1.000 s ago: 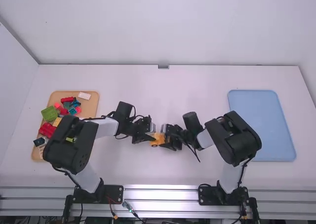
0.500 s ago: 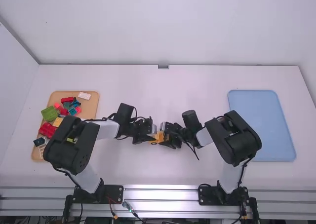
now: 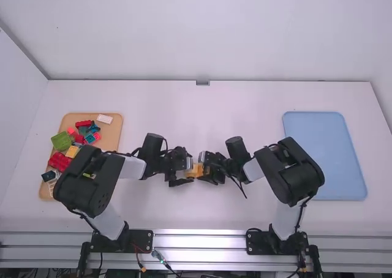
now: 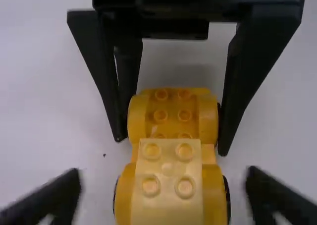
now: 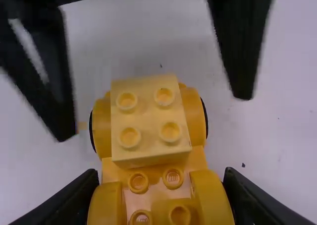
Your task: Assemble lego blocks to make yellow taxi
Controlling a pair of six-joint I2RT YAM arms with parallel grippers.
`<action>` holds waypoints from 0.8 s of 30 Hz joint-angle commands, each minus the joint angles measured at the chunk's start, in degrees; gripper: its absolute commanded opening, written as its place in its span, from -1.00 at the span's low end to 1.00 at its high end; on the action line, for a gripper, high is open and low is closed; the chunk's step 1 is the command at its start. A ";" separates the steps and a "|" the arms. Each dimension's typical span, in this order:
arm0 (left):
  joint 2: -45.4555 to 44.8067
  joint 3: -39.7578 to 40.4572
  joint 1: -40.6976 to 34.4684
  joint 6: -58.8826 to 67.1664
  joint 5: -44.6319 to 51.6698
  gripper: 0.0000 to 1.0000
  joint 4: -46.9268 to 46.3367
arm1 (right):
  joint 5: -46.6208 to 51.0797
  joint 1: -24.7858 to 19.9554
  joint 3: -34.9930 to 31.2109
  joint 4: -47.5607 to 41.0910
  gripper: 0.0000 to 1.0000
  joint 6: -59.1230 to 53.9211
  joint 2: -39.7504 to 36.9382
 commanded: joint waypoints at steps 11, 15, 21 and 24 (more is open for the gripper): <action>-12.48 -0.50 0.20 -4.68 5.35 -0.33 -4.33 | 1.01 0.28 0.04 -0.74 0.36 0.11 0.87; -11.61 -0.48 0.28 -4.66 4.57 -0.95 -5.35 | 0.59 0.28 0.04 -0.74 0.37 0.13 0.87; -8.00 0.76 -0.09 -5.14 2.54 -0.96 -5.16 | 0.59 0.28 0.04 -0.74 0.36 0.57 0.87; -5.86 2.10 -0.11 -6.14 1.97 -0.96 -5.33 | 0.59 0.28 0.04 -0.79 0.36 0.52 0.87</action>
